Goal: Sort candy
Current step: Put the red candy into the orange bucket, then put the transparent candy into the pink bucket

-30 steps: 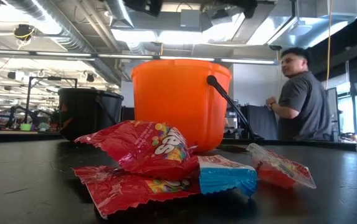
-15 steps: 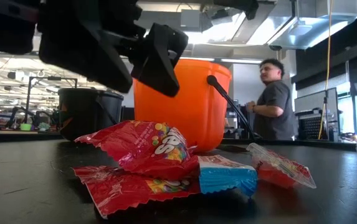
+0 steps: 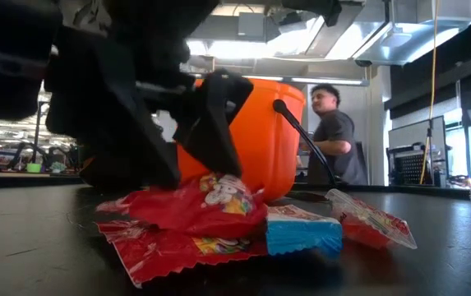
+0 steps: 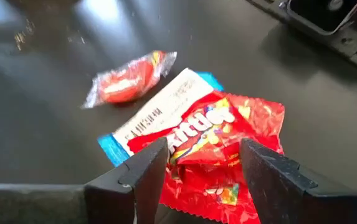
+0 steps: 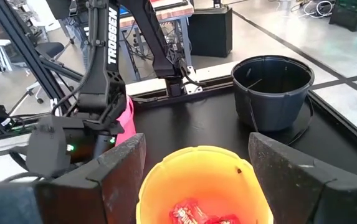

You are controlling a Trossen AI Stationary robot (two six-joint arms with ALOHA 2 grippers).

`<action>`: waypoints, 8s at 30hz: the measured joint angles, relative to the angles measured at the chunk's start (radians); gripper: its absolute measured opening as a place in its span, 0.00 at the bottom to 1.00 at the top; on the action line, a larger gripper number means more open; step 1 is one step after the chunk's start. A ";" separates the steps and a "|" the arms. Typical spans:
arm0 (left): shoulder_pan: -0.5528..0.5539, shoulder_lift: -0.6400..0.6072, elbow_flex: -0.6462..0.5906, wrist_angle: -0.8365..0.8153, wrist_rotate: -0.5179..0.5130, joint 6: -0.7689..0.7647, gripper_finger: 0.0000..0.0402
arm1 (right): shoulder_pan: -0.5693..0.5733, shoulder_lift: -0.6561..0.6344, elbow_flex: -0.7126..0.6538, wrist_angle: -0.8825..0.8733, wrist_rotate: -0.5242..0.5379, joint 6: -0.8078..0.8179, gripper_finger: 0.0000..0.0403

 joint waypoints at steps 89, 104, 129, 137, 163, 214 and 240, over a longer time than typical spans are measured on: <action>-0.083 -0.162 0.094 -0.293 -0.124 -0.019 0.43 | 0.000 0.000 0.000 -0.048 0.027 -0.052 0.71; -0.133 0.017 0.094 -0.231 -0.150 -0.074 0.63 | 0.000 0.000 0.000 -0.050 0.027 0.026 0.71; -0.121 0.045 0.094 -0.257 -0.214 -0.255 0.25 | 0.001 0.000 0.000 -0.051 -0.027 0.086 0.71; -0.130 -0.110 0.090 -0.329 -0.189 -0.289 0.02 | 0.001 0.001 0.000 -0.051 -0.027 0.081 0.71; 0.235 -0.460 0.093 -0.506 -0.421 -0.098 0.07 | 0.001 0.001 0.000 -0.049 -0.027 0.080 0.71; -0.154 -1.073 0.094 -0.641 -0.538 -0.285 0.38 | 0.419 0.175 -0.127 -0.918 -0.002 0.604 0.71; -0.158 -1.066 0.093 -0.690 -0.537 -0.285 0.38 | 0.419 0.175 -0.398 -0.552 0.000 0.604 0.68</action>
